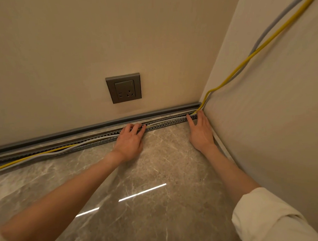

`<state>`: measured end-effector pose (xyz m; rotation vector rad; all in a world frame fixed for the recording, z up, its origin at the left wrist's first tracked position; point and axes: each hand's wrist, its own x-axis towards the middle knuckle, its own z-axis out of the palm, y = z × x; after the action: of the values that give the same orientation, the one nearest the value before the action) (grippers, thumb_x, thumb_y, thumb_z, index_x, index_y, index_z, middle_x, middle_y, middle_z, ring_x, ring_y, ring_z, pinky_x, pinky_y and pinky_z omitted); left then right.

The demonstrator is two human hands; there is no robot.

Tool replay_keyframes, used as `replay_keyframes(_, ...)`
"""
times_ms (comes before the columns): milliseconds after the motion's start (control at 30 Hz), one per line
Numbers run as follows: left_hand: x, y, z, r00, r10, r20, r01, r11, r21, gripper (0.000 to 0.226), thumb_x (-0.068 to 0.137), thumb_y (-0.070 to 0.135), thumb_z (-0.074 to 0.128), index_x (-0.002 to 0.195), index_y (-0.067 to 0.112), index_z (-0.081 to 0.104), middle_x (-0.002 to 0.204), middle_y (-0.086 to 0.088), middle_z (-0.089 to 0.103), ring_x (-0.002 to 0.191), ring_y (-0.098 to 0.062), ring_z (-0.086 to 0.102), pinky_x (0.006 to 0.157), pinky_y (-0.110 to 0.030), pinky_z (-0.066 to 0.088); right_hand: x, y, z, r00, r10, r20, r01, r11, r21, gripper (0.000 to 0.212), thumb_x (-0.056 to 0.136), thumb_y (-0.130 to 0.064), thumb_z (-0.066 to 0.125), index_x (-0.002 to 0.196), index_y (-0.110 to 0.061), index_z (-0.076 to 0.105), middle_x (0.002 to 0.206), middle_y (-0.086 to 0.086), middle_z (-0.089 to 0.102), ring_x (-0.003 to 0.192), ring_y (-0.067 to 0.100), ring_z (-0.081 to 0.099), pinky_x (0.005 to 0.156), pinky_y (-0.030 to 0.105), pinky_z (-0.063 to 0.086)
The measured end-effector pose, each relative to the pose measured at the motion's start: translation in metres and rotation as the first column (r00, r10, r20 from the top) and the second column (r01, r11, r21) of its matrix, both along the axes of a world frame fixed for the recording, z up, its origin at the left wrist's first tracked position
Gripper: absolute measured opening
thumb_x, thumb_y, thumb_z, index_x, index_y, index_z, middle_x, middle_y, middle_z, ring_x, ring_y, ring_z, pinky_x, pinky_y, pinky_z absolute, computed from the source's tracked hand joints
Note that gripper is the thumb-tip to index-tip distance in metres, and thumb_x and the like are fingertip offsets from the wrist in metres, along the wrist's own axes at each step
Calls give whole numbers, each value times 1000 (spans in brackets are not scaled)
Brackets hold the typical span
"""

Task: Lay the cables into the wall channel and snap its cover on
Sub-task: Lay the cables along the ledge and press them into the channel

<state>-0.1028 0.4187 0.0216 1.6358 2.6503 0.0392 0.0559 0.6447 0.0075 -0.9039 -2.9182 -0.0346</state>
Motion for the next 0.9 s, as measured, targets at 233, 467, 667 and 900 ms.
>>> replay_keyframes(233, -1, 0, 0, 1000, -9, 13, 9, 1000, 18, 62, 90, 30, 43, 146, 13, 23, 143, -10, 36, 125, -32, 34, 107, -44, 32, -10, 0, 15, 990, -65, 126, 48, 990, 130, 77, 74, -30, 55, 141, -3, 30, 134, 23, 44, 124, 36, 39, 109, 43, 27)
replay_keyframes(467, -1, 0, 2, 1000, -14, 8, 14, 1000, 18, 62, 91, 30, 41, 147, 13, 21, 146, -9, 33, 128, -30, 32, 109, -40, 29, -29, -5, 26, 964, -147, 223, 117, 983, 141, 80, 72, -38, 52, 136, 5, 34, 126, 17, 46, 112, 31, 45, 103, 38, 33)
replay_keyframes(667, -5, -7, 0, 995, -56, 83, 53, 998, 38, 65, 90, 25, 46, 147, 12, 18, 153, -11, 26, 138, -28, 25, 115, -37, 22, -23, -42, 6, 970, -226, 92, 232, 971, -54, 69, 91, -14, 38, 148, -3, 1, 155, 26, 9, 144, 37, 8, 118, 45, 11)
replay_keyframes(900, -17, -32, 2, 992, -68, 102, 61, 995, 77, 67, 86, 18, 50, 146, 14, 21, 155, -8, 23, 143, -26, 19, 118, -45, 18, -34, -88, 14, 996, -87, 16, 88, 987, -131, 80, 86, -6, 49, 149, -3, -1, 154, 27, 6, 144, 37, 10, 118, 41, 13)
